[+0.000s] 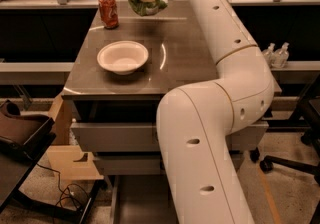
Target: Move green jalapeno chip bag near coke can
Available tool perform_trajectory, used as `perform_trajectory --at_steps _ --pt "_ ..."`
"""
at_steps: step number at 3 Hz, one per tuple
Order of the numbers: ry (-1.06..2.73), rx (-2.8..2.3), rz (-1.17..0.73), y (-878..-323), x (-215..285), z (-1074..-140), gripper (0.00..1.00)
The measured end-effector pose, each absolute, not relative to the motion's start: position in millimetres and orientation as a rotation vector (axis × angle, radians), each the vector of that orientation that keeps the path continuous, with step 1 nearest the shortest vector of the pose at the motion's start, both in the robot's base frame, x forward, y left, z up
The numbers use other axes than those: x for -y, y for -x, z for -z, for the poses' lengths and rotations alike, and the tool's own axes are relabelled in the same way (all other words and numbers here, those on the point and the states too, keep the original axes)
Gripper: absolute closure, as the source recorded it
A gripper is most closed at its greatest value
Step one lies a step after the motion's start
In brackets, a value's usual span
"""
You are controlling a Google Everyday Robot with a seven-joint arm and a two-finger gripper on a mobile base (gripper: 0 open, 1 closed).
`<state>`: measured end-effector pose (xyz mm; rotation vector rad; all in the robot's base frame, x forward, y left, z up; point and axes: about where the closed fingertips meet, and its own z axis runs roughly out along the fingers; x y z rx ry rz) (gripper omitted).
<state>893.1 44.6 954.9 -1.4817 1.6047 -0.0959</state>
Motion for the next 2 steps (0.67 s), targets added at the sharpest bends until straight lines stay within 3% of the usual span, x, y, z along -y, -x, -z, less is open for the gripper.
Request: perform_trajectory --at_steps 1,2 --pt "1.490 -1.597 0.055 -894.6 -53.7 -940.6 1.00" --pt "1.509 -1.564 -0.007 -889.7 -72.6 -931.5 0.84"
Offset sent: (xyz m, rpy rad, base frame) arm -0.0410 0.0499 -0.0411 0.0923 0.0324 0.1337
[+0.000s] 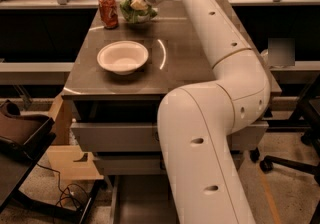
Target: Move green jalapeno chip bag near coke can
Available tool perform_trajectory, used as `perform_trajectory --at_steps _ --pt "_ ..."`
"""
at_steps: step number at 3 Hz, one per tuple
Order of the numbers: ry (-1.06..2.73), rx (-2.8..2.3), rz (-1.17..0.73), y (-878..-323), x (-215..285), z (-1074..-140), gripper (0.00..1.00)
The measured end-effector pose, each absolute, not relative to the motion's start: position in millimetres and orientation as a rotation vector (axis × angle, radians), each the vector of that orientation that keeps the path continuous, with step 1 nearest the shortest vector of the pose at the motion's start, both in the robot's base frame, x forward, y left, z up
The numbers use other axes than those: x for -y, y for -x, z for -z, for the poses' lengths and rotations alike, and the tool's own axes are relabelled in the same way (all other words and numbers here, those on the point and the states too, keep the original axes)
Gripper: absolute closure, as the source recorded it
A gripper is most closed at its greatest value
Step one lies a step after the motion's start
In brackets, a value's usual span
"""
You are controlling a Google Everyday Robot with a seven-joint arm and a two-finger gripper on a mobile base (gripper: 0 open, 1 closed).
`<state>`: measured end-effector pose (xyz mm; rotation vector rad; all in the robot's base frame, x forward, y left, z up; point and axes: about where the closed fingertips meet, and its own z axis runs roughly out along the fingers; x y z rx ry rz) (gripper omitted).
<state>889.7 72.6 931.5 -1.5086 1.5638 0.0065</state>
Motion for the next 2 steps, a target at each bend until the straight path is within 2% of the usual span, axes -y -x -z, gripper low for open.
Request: perform_trajectory --at_steps 2 --pt "1.521 -1.566 -0.022 -889.8 -80.2 -921.7 0.36"
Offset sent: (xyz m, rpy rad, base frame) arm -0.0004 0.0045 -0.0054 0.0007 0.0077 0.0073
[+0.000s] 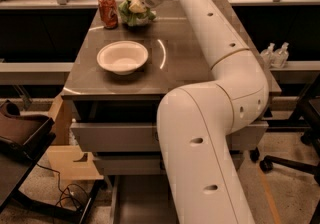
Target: Move green jalapeno chip bag near coke can
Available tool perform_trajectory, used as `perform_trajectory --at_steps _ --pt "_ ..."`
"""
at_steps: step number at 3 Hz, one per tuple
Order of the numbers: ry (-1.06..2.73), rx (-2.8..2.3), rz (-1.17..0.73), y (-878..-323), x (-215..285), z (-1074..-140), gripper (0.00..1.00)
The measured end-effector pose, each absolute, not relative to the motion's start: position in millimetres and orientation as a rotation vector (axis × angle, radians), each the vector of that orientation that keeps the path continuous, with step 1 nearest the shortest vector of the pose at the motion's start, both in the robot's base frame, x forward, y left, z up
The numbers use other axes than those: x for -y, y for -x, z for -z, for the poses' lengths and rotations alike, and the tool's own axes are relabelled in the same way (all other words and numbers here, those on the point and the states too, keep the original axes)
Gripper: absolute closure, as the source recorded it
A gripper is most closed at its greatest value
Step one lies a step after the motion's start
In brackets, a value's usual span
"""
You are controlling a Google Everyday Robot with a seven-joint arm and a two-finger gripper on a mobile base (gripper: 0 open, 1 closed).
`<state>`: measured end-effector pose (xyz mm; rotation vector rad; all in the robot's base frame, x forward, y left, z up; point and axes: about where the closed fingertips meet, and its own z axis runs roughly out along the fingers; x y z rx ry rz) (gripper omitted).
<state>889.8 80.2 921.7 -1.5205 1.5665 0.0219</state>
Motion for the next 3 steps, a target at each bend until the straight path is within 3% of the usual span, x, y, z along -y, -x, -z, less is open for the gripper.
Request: perform_trajectory --at_steps 1,2,3 --pt "1.525 -1.568 -0.026 -890.1 -82.8 -918.1 0.15" --pt "1.530 -1.570 -0.031 -890.5 -86.2 -913.6 0.00" --pt "1.530 -1.570 -0.032 -890.5 -86.3 -913.4 0.00"
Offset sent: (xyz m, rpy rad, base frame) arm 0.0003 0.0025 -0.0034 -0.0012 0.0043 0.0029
